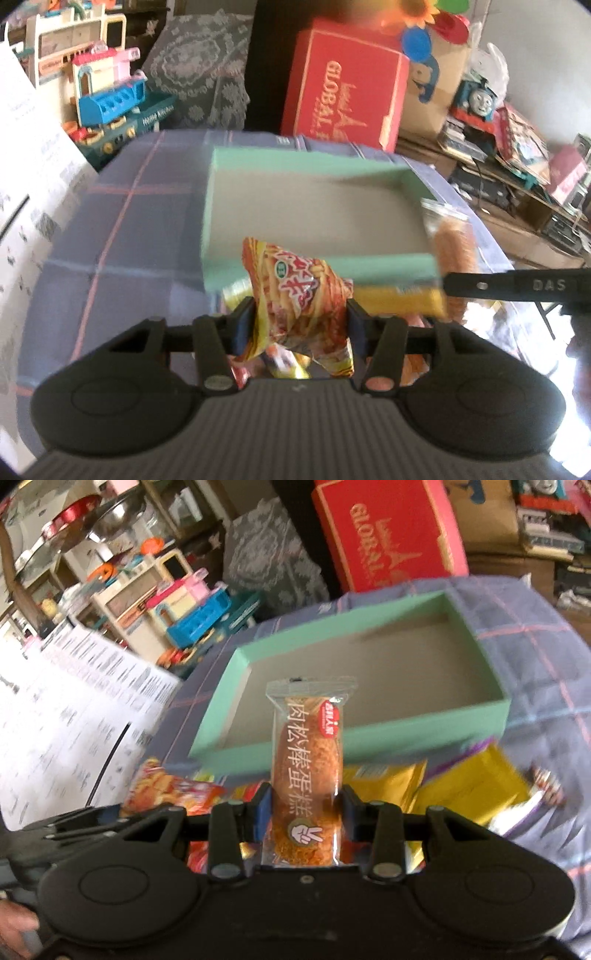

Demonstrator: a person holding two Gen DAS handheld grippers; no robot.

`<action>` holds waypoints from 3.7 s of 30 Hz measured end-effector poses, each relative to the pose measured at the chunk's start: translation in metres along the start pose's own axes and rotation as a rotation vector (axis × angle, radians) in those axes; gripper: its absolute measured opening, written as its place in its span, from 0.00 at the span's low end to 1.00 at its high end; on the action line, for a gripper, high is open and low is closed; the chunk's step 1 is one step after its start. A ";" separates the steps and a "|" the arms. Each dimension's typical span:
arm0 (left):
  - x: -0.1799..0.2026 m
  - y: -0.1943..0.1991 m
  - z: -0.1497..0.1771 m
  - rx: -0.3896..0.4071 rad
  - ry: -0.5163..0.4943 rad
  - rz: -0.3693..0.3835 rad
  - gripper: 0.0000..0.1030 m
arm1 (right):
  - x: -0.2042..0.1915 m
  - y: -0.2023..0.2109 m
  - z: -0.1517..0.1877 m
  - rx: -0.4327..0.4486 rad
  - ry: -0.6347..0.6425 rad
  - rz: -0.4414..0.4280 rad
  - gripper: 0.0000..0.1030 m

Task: Organize snacks
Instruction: 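Carry both snacks into the green tray and open both grippers, then return both grippers to the snack pile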

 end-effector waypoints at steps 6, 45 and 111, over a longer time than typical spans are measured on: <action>-0.025 -0.037 -0.061 0.021 -0.002 -0.050 0.49 | 0.020 -0.013 -0.056 0.049 -0.003 0.058 0.37; -0.036 -0.135 -0.085 -0.072 -0.046 -0.139 1.00 | 0.064 -0.102 -0.142 0.016 -0.062 0.093 1.00; 0.017 -0.074 0.077 -0.222 -0.069 0.012 0.31 | 0.056 -0.027 0.063 -0.225 0.044 -0.021 1.00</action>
Point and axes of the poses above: each gripper's, at about its wrist camera, not at the fingertips, and y roughly against the way its jaws point, x to its right, z to its underside, the point moved 7 cm from there along -y, roughly the way its jaws point, and after that the axes turned 9 degrees about -y, right-handed, at the moved point
